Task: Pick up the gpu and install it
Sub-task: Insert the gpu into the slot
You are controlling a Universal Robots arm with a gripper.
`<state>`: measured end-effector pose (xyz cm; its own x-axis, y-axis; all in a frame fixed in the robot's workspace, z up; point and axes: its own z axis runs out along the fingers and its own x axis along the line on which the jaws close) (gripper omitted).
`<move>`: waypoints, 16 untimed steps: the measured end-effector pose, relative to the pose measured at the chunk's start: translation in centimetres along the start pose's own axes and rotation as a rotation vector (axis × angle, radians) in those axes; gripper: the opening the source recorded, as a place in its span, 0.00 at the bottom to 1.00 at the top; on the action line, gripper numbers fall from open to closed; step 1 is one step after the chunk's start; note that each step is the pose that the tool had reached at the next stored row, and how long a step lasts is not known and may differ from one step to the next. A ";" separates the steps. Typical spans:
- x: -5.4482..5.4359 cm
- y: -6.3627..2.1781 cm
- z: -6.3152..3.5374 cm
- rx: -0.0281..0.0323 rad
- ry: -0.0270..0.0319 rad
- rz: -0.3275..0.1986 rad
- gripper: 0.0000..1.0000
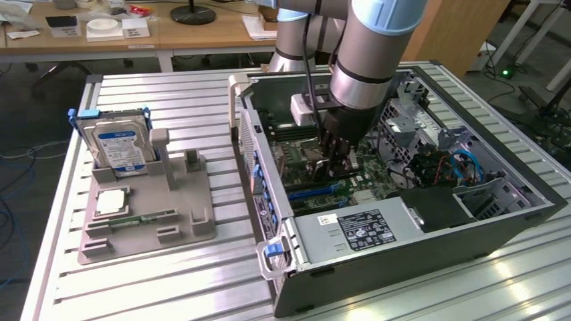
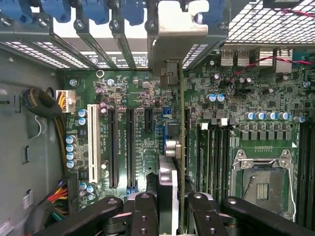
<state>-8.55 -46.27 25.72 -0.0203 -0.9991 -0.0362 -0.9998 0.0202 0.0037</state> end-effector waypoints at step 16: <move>0.0 0.29 0.96 0.0039 -0.0002 0.000 0.28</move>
<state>-8.85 -46.28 24.76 -0.0201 -0.9991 -0.0364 -0.9998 0.0201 -0.0001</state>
